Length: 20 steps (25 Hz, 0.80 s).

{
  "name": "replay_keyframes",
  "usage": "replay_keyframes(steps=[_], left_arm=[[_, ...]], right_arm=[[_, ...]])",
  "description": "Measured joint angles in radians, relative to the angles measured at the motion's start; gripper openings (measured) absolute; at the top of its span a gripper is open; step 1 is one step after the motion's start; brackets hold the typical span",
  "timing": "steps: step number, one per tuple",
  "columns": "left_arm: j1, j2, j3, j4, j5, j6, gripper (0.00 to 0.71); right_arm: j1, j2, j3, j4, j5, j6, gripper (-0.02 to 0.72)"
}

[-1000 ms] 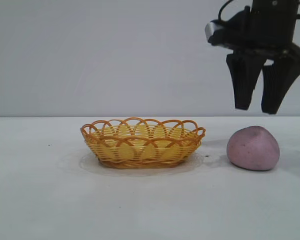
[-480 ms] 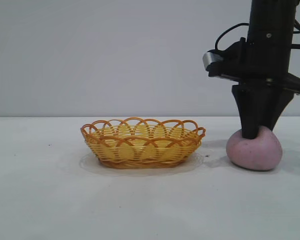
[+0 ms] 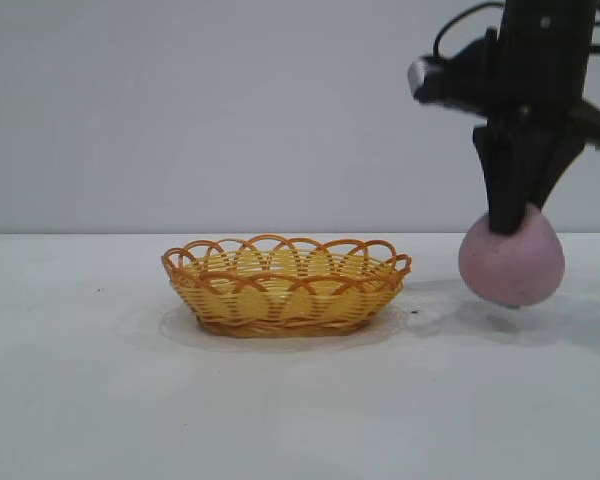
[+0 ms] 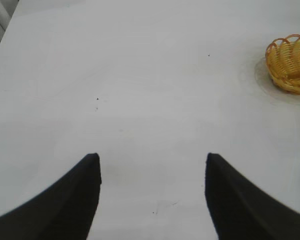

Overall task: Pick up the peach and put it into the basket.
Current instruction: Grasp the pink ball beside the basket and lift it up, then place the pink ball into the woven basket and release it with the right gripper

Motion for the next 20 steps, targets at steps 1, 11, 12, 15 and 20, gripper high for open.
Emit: replay_keyframes(steps=[1, 11, 12, 15, 20], left_arm=[[0.0, 0.0, 0.0, 0.0, 0.0, 0.0, 0.397], [0.0, 0.0, 0.0, 0.0, 0.0, 0.0, 0.397], [0.0, 0.0, 0.0, 0.0, 0.0, 0.0, 0.397], [0.0, 0.0, 0.0, 0.0, 0.0, 0.0, 0.397], [0.0, 0.0, 0.0, 0.0, 0.0, 0.0, 0.397]], right_arm=[[0.0, -0.013, -0.007, 0.013, 0.007, 0.0, 0.0], [0.138, -0.037, -0.125, 0.074, -0.074, -0.008, 0.0], [0.16, -0.032, -0.132, 0.077, -0.089, -0.01, 0.0], [0.216, 0.007, -0.15, 0.081, -0.124, -0.01, 0.0], [0.268, 0.093, -0.171, 0.085, -0.152, -0.01, 0.0]])
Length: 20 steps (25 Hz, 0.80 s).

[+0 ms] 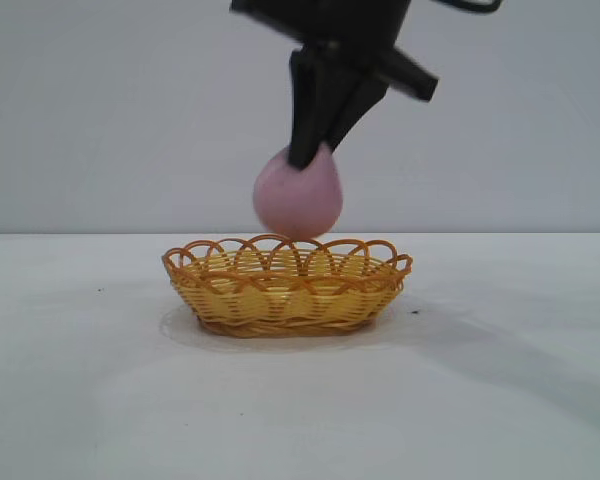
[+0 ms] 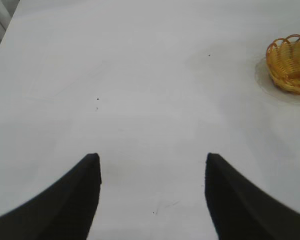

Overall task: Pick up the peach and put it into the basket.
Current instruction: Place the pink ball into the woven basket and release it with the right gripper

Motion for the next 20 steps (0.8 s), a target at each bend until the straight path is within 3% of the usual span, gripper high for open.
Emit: replay_keyframes(steps=[4, 5, 7, 8, 16, 20], left_arm=[[0.0, 0.0, 0.0, 0.0, 0.0, 0.0, 0.397], [0.0, 0.0, 0.0, 0.0, 0.0, 0.0, 0.397], [0.0, 0.0, 0.0, 0.0, 0.0, 0.0, 0.397], [0.0, 0.0, 0.0, 0.0, 0.0, 0.0, 0.397], [0.0, 0.0, 0.0, 0.0, 0.0, 0.0, 0.397], [0.0, 0.0, 0.0, 0.0, 0.0, 0.0, 0.397]], right_arm=[[0.002, 0.044, -0.004, -0.002, -0.03, 0.0, 0.0], [0.002, 0.051, -0.004, -0.004, -0.042, 0.0, 0.058], [0.002, 0.055, -0.004, -0.006, -0.055, 0.0, 0.058], [0.002, 0.055, -0.006, -0.006, -0.061, 0.0, 0.126], [0.002, 0.055, -0.006, -0.006, -0.05, 0.0, 0.387], [0.002, 0.055, -0.006, -0.021, -0.042, 0.0, 0.393]])
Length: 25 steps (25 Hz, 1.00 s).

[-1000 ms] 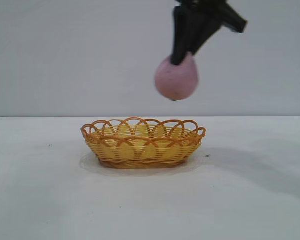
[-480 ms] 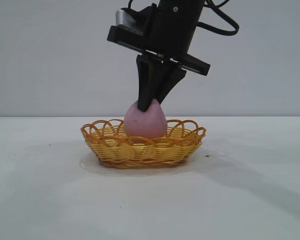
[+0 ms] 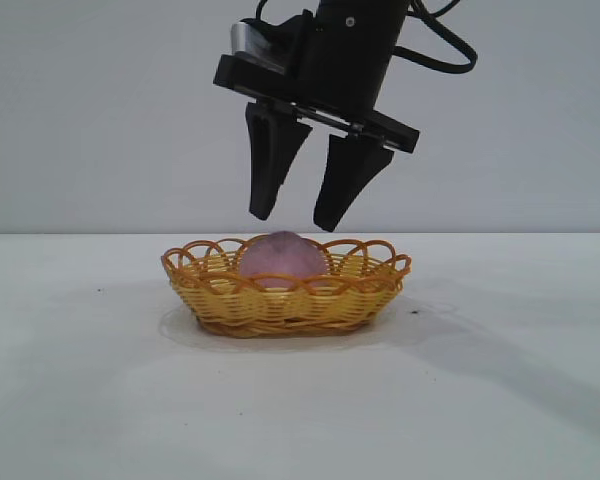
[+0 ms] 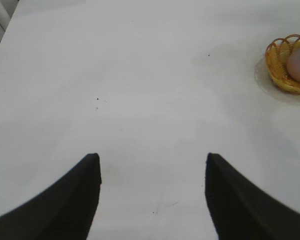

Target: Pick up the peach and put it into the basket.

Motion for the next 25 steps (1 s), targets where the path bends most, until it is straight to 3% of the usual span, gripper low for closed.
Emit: replay_keyframes(steps=[9, 10, 16, 25], left_arm=[[0.0, 0.0, 0.0, 0.0, 0.0, 0.0, 0.397], [0.0, 0.0, 0.0, 0.0, 0.0, 0.0, 0.397], [0.0, 0.0, 0.0, 0.0, 0.0, 0.0, 0.397], [0.0, 0.0, 0.0, 0.0, 0.0, 0.0, 0.397]], right_arm=[[-0.115, -0.055, 0.0, -0.075, 0.033, 0.004, 0.393], [-0.141, -0.065, 0.0, -0.086, 0.038, 0.017, 0.433], [-0.277, -0.1, -0.001, -0.251, 0.115, 0.108, 0.419], [-0.458, -0.102, -0.001, -0.264, 0.196, 0.118, 0.419]])
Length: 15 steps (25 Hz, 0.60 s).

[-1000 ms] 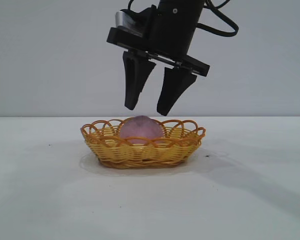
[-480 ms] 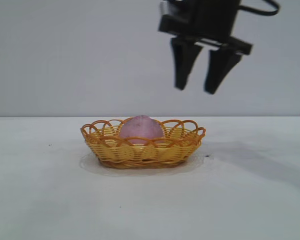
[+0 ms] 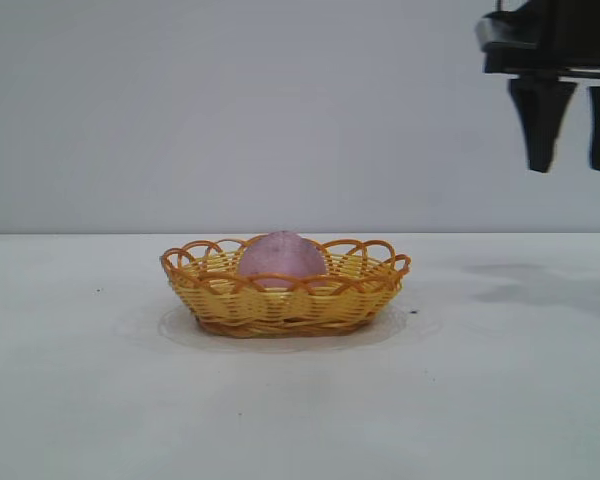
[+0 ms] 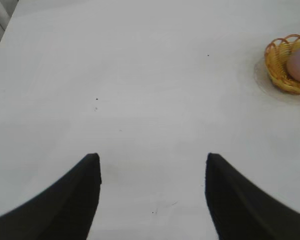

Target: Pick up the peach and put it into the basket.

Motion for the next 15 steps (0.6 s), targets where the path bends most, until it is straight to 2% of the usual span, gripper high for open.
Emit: replay_keyframes(steps=[5, 15], left_arm=[[0.0, 0.0, 0.0, 0.0, 0.0, 0.0, 0.397], [0.0, 0.0, 0.0, 0.0, 0.0, 0.0, 0.397]], right_arm=[[-0.077, 0.0, 0.0, 0.012, 0.018, 0.004, 0.419], [-0.081, -0.108, 0.0, 0.026, 0.028, 0.02, 0.419]])
